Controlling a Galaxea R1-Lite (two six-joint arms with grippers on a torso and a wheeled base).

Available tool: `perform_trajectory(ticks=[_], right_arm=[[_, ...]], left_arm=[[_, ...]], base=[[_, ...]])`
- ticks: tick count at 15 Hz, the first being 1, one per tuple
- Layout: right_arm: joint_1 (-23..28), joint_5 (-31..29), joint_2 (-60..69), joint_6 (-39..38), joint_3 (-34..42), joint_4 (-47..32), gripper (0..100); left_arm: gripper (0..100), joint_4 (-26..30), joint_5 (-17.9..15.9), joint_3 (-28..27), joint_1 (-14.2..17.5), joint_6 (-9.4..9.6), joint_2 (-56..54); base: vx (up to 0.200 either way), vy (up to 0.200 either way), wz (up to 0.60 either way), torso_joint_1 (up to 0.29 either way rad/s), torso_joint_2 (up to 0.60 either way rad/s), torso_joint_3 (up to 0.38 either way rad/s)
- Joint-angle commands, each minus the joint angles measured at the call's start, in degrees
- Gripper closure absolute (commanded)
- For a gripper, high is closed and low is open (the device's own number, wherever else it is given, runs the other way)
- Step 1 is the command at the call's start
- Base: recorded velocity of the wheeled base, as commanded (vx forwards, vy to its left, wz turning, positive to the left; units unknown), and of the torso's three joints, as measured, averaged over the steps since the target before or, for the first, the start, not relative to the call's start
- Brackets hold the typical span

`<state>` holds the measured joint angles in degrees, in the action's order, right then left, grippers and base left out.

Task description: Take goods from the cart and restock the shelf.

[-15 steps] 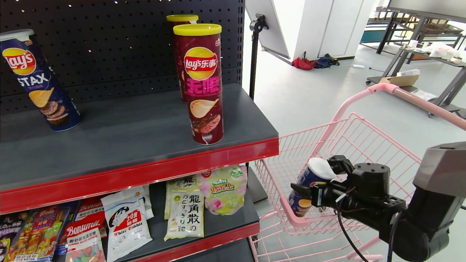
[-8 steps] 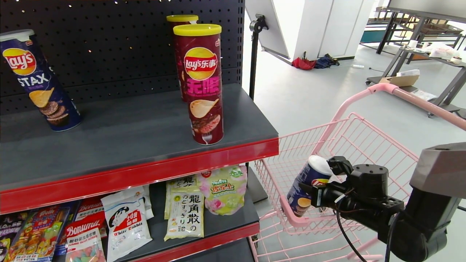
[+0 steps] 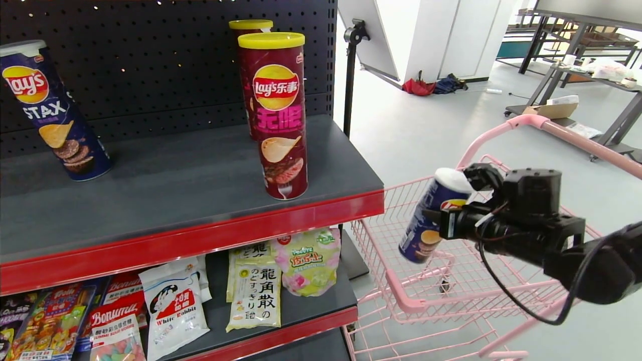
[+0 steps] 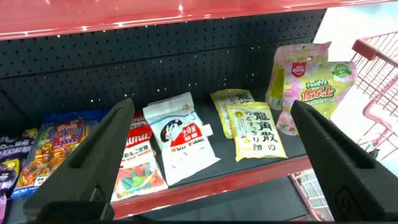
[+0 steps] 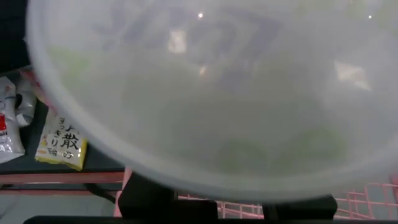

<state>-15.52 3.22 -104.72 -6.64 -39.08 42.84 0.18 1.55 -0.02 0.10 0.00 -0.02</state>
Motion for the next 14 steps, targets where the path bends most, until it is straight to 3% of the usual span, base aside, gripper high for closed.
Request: perform_trajectory(ticks=[1,3,4,7,11,14], right_arm=[[-0.04,-1.55,18.50,1.37,-13.48,-20.07,100],[-0.21,-4.45,27.11,3.83,-15.41,-31.68,100],[-0.92,-8.58,33.79,6.47,-14.62,-40.73,100],[-0.83,-10.51,49.87,9.02,-8.99,-59.45,100],[0.75,-14.29,66.66,11.48,2.70,-64.02,100],[2.77,-14.56,71.32,13.15,5.86,-64.20,100]], left_arm=[[0,-0.01,-0.05,-0.06,-0.01,0.00,0.02],[0,-0.01,-0.05,0.02,-0.01,0.00,0.02],[0,-0.01,0.03,0.02,-0.01,0.00,0.02],[0,-0.01,-0.05,0.02,-0.01,0.00,0.02],[0,-0.01,-0.05,0.02,-0.01,0.00,0.02],[0,-0.01,-0.05,0.02,-0.01,0.00,0.02]], base=[[0.000,0.000,0.00,0.000,0.00,0.000],[0.000,0.000,0.00,0.000,0.00,0.000],[0.000,0.000,0.00,0.000,0.00,0.000],[0.000,0.000,0.00,0.000,0.00,0.000],[0.000,0.000,0.00,0.000,0.00,0.000],[0.000,0.000,0.00,0.000,0.00,0.000]])
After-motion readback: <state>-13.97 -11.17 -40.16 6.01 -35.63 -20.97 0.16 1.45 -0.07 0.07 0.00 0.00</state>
